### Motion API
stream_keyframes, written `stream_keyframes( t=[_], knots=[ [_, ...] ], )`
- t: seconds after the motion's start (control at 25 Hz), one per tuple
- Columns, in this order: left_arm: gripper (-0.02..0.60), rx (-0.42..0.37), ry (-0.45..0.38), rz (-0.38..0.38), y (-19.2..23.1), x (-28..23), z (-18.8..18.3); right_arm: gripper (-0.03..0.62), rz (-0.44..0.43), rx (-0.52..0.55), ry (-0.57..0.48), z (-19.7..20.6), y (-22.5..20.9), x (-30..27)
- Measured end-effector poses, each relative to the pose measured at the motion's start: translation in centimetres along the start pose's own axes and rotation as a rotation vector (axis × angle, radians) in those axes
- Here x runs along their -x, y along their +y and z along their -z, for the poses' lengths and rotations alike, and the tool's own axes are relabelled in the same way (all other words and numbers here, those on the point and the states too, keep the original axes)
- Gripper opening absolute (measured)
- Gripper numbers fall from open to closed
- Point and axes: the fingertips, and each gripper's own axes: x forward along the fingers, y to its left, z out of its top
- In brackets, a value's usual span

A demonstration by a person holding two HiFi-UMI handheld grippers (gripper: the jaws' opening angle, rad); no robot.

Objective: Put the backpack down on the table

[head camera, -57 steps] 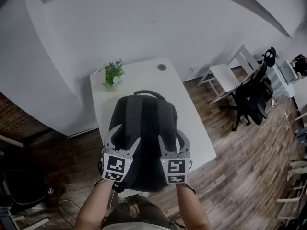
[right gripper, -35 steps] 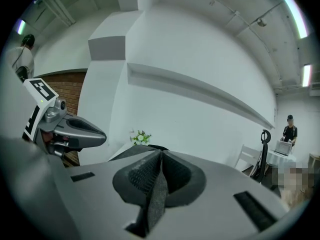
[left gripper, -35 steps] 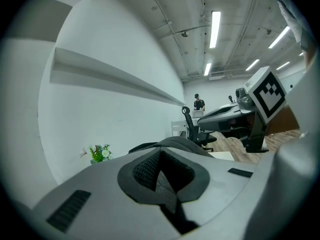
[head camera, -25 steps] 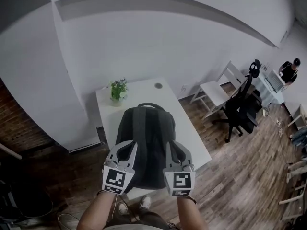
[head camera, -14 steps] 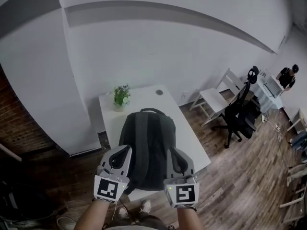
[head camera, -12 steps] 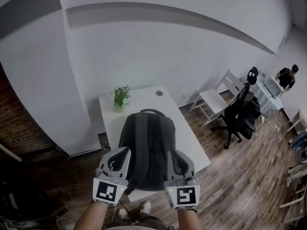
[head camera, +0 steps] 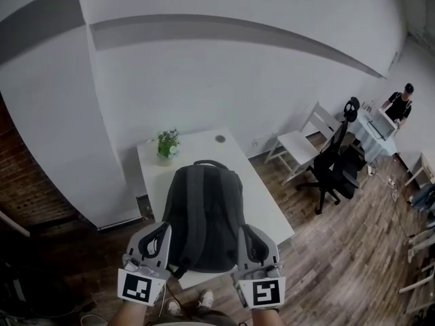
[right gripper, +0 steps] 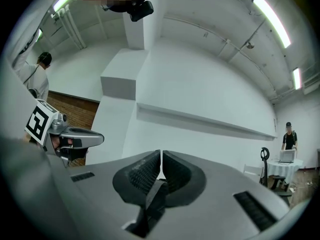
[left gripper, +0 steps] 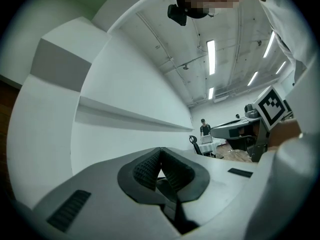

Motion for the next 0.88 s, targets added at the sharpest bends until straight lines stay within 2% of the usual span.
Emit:
stream_keyframes(
  t=[0.08, 0.6, 0.88],
  knots=[
    [0.017, -0.008, -0.001, 0.008, -0.5, 0.2, -0.2, 0.044, 0.003, 0.005, -0.020, -0.6, 0.0, 0.5],
    [0.017, 0.005, -0.004, 0.023, -2.4, 1.4, -1.2, 0.043, 0.057, 0.014, 0.012, -0.7, -2.3, 4.7],
    [0.017, -0.004, 0.007, 0.026, -2.8, 2.1, -1.0, 0.043, 0.049, 0.017, 0.018, -0.6, -2.4, 5.3]
  ],
)
